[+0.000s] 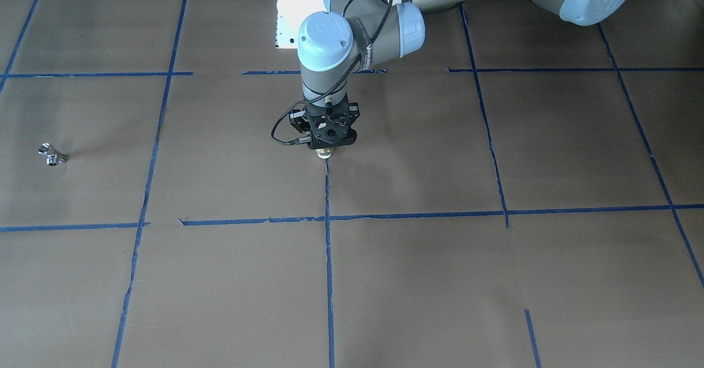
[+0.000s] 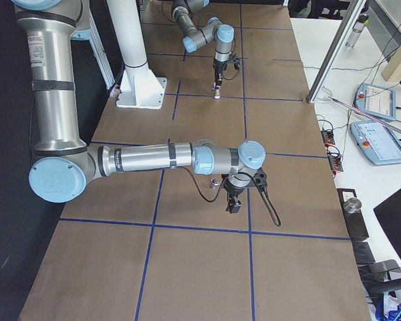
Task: Assemble PPR valve and pipe with both arms
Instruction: 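Lower the valve fitting upright onto the table center with the left gripper, then raise the left gripper off the valve while the right gripper grasps the chrome tee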
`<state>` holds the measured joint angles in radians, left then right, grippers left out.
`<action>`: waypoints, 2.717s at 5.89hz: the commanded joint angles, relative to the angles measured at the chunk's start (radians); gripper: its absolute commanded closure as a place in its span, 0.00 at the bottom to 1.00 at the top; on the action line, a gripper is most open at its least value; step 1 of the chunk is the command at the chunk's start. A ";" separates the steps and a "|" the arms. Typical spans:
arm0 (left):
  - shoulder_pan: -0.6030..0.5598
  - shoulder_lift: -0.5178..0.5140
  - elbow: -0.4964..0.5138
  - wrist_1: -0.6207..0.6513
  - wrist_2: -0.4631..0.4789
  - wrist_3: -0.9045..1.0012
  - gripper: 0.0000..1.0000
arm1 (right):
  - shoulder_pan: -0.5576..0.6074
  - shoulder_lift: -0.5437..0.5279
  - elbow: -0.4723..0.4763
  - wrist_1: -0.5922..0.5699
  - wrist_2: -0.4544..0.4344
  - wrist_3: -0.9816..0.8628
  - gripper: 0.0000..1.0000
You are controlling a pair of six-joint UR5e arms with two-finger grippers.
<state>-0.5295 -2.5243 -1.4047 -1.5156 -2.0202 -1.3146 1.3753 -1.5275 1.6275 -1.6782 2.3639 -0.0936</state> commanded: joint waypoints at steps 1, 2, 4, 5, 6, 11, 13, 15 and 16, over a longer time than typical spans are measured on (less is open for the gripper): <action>0.002 0.001 0.000 0.000 0.000 0.000 0.67 | 0.001 0.001 0.000 0.000 0.000 0.002 0.00; 0.002 0.001 0.000 0.000 0.000 0.000 0.51 | -0.001 0.001 0.000 0.000 0.000 0.000 0.00; 0.000 0.002 -0.010 0.000 -0.002 0.000 0.34 | 0.001 0.001 0.002 0.000 0.000 0.002 0.00; 0.000 0.002 -0.011 0.000 -0.002 0.000 0.28 | 0.001 0.003 0.002 0.000 0.002 0.002 0.00; -0.001 0.002 -0.019 0.000 -0.002 0.000 0.18 | 0.001 0.003 0.008 0.000 0.002 0.003 0.00; -0.061 0.136 -0.314 -0.012 -0.005 -0.024 0.10 | -0.126 0.018 0.126 0.068 0.012 0.352 0.00; -0.076 0.142 -0.341 -0.011 -0.005 -0.025 0.10 | -0.282 -0.120 0.115 0.550 -0.131 0.763 0.02; -0.086 0.142 -0.344 -0.011 -0.005 -0.025 0.10 | -0.327 -0.141 0.092 0.577 -0.143 0.776 0.08; -0.086 0.142 -0.347 -0.011 -0.005 -0.025 0.10 | -0.331 -0.138 0.059 0.580 -0.137 0.776 0.07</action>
<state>-0.6140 -2.3823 -1.7489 -1.5263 -2.0248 -1.3392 1.0523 -1.6657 1.7117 -1.1059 2.2261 0.6776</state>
